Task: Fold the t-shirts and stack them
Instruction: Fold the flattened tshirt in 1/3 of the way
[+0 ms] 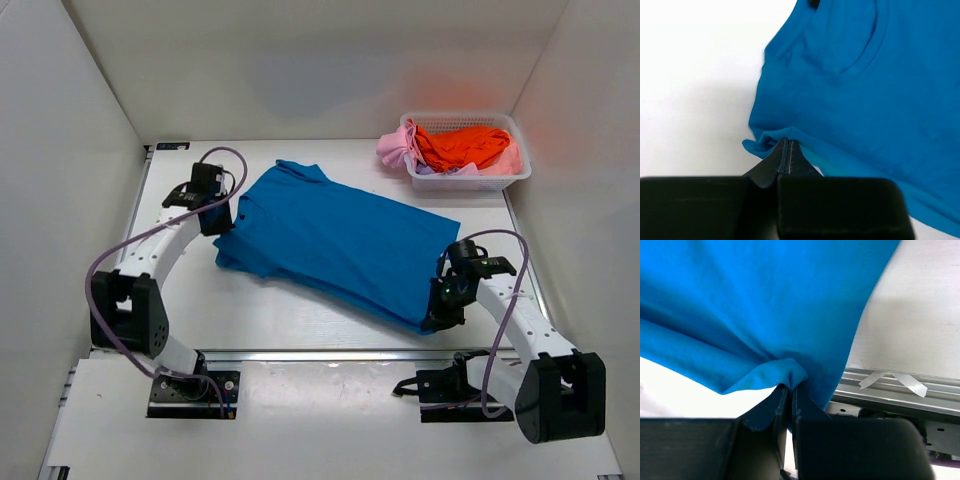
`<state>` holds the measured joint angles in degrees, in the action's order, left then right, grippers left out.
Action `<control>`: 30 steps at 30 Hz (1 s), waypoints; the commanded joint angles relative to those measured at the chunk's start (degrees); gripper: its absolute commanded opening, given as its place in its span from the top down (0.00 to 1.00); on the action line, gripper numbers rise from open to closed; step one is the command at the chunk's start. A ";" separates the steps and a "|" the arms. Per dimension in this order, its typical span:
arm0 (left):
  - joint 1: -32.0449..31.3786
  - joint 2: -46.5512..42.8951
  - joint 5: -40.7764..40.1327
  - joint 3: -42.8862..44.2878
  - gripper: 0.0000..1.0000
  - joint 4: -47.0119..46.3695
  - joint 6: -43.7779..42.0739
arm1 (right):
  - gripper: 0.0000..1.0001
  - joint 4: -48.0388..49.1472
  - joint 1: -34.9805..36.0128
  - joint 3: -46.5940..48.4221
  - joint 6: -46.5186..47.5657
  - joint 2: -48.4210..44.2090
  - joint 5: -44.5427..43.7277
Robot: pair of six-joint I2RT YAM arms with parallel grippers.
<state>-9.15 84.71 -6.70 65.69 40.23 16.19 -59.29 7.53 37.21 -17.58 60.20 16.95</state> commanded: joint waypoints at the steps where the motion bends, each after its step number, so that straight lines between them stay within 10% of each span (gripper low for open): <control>1: -0.17 3.43 0.63 5.32 1.00 -1.56 1.04 | 1.00 -0.57 -1.38 0.58 1.24 1.49 0.36; 14: -0.52 16.88 1.77 17.01 1.00 -0.85 -1.24 | 0.99 2.24 -5.16 2.69 1.50 7.46 0.37; 19: -0.87 19.96 2.65 20.26 1.00 -0.41 -1.24 | 0.73 4.26 -5.42 3.30 -0.08 8.52 0.45; 26: -0.35 21.81 4.15 21.76 1.00 -0.59 -0.81 | 1.00 6.90 -8.93 3.22 -0.35 7.65 1.77; 30: -0.26 21.99 4.24 22.29 1.00 -0.59 -0.98 | 0.81 8.30 -9.63 2.69 -0.78 8.09 2.91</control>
<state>-9.78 107.57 -3.33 85.67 40.29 15.49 -52.95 -1.37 38.81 -18.04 68.75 18.48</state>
